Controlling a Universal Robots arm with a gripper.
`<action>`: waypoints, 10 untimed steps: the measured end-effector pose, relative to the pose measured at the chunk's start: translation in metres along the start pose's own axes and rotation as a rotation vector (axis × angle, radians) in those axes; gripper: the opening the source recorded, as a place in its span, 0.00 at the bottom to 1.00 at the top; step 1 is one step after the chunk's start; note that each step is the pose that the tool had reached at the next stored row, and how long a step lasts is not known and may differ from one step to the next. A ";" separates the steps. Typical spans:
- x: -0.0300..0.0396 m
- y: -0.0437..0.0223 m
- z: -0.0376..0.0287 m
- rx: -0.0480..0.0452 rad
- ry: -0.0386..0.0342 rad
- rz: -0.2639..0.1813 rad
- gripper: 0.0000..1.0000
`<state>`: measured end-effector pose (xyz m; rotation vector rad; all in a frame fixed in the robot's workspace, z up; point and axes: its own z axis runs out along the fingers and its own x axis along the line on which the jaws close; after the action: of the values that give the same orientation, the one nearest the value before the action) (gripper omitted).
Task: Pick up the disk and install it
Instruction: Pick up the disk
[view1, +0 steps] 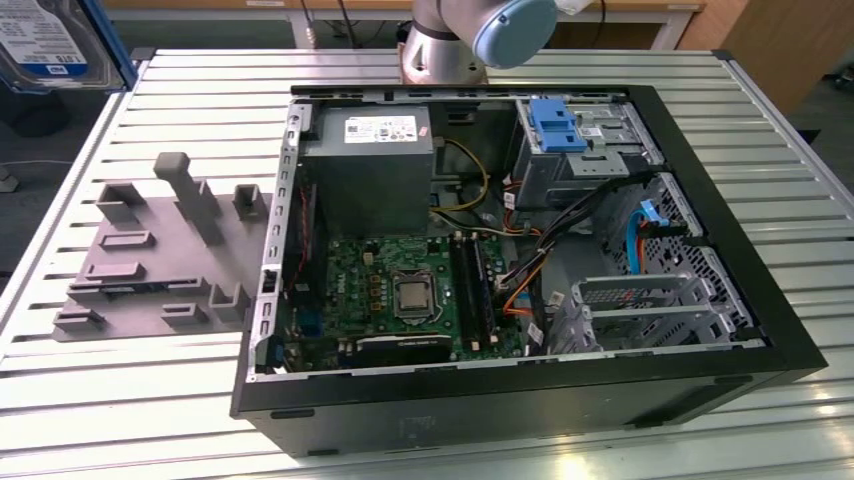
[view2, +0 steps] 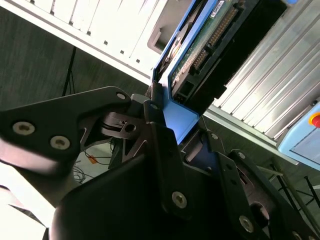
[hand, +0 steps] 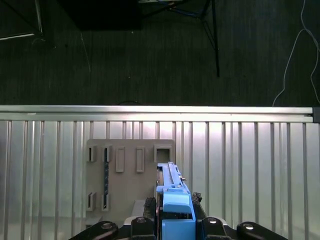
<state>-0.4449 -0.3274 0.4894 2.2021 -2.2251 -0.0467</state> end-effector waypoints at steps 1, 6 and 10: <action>0.0000 0.0000 0.0000 0.0000 0.0000 0.000 0.37; -0.0001 -0.0006 -0.0003 -0.0003 0.0001 0.000 0.37; -0.0001 -0.0052 -0.0003 -0.0001 0.0000 0.000 0.37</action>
<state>-0.4396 -0.3274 0.4896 2.2021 -2.2250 -0.0467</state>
